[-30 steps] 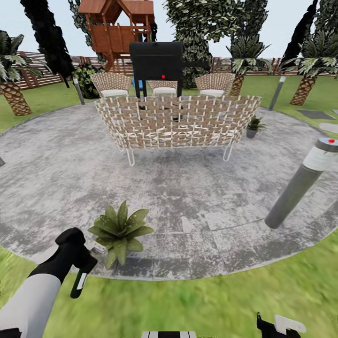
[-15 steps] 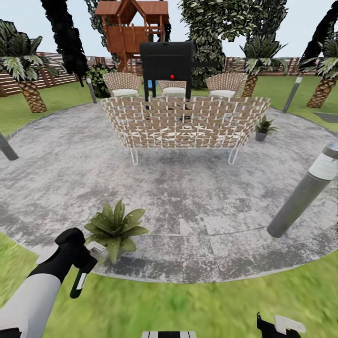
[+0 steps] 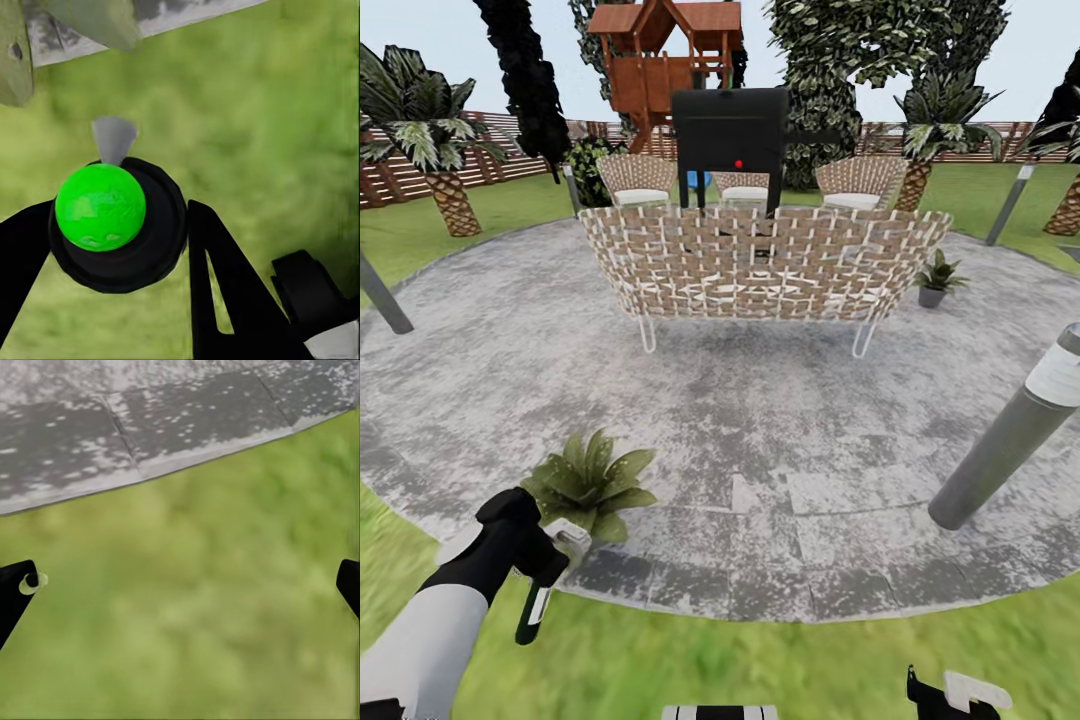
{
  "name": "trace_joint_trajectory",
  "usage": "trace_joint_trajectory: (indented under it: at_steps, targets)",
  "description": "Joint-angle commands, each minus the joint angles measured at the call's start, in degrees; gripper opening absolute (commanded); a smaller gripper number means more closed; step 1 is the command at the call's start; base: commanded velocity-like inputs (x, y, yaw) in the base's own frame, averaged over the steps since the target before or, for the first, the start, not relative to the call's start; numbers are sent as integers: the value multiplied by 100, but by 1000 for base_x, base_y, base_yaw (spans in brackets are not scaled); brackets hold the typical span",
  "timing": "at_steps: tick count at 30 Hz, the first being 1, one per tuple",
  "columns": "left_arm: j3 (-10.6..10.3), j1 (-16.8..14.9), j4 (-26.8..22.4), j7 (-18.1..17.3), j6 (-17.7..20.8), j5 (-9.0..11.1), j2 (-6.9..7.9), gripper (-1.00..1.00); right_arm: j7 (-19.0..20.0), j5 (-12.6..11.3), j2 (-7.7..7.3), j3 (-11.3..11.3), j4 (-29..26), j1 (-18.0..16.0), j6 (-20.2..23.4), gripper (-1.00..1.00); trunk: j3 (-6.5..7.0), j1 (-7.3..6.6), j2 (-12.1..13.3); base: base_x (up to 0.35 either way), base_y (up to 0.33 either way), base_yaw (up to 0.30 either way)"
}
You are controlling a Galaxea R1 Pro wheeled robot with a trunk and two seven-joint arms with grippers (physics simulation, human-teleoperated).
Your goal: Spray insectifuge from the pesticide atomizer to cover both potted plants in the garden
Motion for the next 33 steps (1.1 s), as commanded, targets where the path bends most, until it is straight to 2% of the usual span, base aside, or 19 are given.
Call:
trace_joint_trajectory:
  at_steps: [1,2,5,6,8,13,18,23,26,28,30,31,32,33]
  targets:
    - [3,-9,-4,-203,21,-74,2,-100,-38,62,-3,-27,10,-5,-19,100,-5,1,-2,220,-214,8]
    - [-6,-16,-5,-490,6,-116,55,-100,-33,62,-3,-27,6,-5,-20,100,-5,1,-2,235,-200,3]
    - [-23,-19,-9,-637,6,-148,343,-100,-37,62,-3,-30,5,-5,-19,100,-5,1,-2,277,-144,1]
    - [-28,-10,-36,-650,6,-150,391,-100,-35,62,-3,-28,5,-5,-17,100,-5,1,-2,276,-66,0]
    - [-37,17,-67,-661,-3,-156,435,-100,-38,62,-3,-27,5,-5,-18,100,-5,1,-2,114,-26,0]
    - [-36,9,-77,-672,-11,-364,584,-100,-39,62,3,-27,11,-5,-14,100,-5,1,-2,14,-3,187]
    - [-29,-13,-84,-673,8,-372,591,-100,-39,62,5,-27,13,-5,-14,100,-5,1,-2,0,-38,235]
    - [-26,-28,-94,-673,42,-371,534,-100,-39,62,3,-27,13,-5,-14,100,-5,1,-2,0,-244,27]
    - [-27,-56,-104,-673,54,-371,567,-100,-39,62,5,-27,13,-5,-13,100,-5,1,-2,-48,-275,26]
    - [-26,-228,-105,-675,58,-373,568,-100,-39,62,5,-27,13,-5,-14,100,-5,1,-2,-10,-275,165]
    - [-38,-564,-97,-737,50,-368,590,-100,-39,62,6,-27,13,-5,-15,100,-5,1,-2,-3,-223,247]
    - [-68,-779,-90,-877,35,-416,600,-100,-39,62,4,-27,13,-5,-16,100,-5,1,-2,-1,-76,197]
    - [-104,-929,-88,-1067,24,-584,605,-100,-39,62,0,-27,13,-5,-15,100,-5,1,-2,0,-39,101]
    - [-145,-1225,-71,-1509,7,-1146,602,-100,-39,62,-2,-28,12,-5,-18,100,-5,1,-2,0,-10,26]
